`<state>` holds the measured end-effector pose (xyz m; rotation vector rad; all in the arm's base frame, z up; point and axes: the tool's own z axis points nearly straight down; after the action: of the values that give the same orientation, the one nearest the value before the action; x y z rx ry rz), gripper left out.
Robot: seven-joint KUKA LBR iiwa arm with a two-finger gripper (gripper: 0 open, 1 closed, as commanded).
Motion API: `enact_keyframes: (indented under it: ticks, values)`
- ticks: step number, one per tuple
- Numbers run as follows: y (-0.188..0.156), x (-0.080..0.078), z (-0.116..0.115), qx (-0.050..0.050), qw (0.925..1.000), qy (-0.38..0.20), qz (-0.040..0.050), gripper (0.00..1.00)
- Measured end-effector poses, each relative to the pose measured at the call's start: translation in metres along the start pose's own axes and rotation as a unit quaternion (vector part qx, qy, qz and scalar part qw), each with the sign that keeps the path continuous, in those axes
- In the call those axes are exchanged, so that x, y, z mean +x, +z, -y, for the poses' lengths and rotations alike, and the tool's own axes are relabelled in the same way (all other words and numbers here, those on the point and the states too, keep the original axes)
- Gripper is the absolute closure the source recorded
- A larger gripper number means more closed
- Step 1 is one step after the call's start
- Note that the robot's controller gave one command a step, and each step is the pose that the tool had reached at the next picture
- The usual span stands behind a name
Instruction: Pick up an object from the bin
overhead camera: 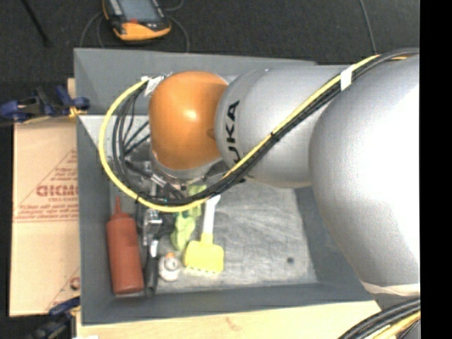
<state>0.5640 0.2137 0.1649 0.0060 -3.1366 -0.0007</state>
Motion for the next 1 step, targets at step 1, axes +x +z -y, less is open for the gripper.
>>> enact_keyframes:
  ticks: [1]
  values:
    - [-0.0047,-0.0021,0.0007,-0.001,1.0000,0.002,0.0040,0.00]
